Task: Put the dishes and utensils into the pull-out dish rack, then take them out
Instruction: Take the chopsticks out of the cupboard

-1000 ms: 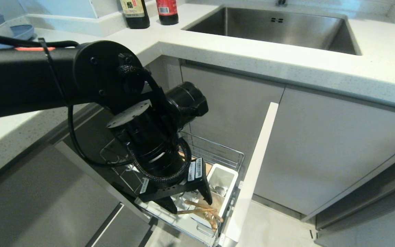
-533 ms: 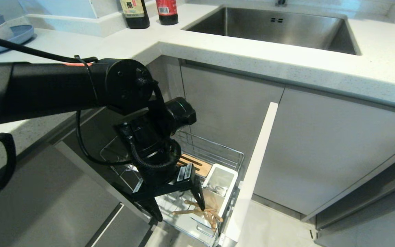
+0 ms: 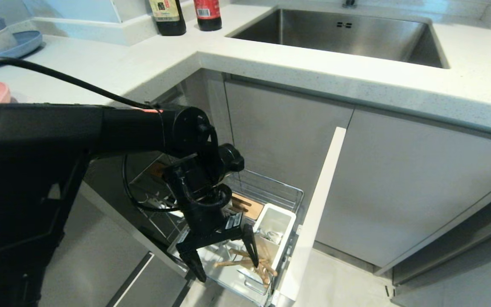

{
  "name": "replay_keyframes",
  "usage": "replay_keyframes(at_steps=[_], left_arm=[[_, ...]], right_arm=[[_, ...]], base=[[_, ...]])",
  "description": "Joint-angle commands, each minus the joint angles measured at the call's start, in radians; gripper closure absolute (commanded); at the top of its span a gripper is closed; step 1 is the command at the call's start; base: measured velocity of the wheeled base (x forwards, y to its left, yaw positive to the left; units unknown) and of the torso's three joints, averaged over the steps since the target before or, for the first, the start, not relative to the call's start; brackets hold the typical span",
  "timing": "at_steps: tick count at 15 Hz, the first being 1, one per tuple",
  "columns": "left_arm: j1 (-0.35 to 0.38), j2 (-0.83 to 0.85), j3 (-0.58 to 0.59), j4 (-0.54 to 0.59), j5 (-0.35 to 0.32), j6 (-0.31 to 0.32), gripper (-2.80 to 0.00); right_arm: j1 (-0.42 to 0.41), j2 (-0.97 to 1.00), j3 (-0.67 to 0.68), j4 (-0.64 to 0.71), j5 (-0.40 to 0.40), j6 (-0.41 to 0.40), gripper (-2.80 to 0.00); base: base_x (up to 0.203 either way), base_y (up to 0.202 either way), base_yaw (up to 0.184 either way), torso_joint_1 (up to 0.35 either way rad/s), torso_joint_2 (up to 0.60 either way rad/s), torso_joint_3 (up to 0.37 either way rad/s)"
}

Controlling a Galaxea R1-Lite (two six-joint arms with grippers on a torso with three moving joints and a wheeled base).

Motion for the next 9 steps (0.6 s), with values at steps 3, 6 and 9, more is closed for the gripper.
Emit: replay_keyframes(at_steps=[3, 6, 9], left_arm=[[0.018, 0.073, -0.003, -0.001, -0.002, 0.000, -2.80], [0.020, 0.086, -0.004, -0.001, -0.002, 0.011, -2.80], [0.025, 0.092, -0.004, -0.003, -0.002, 0.012, -2.80]], right_arm=[[0.000, 0.000, 0.002, 0.000, 0.000, 0.000, 0.00], [0.000, 0.000, 0.002, -0.001, -0.001, 0.000, 0.00], [0.000, 0.000, 0.002, 0.000, -0.001, 0.000, 0.00]], base=[[0.000, 0.000, 0.000, 0.000, 0.00, 0.000], [0.000, 0.000, 0.000, 0.000, 0.00, 0.000], [0.000, 0.000, 0.000, 0.000, 0.00, 0.000]])
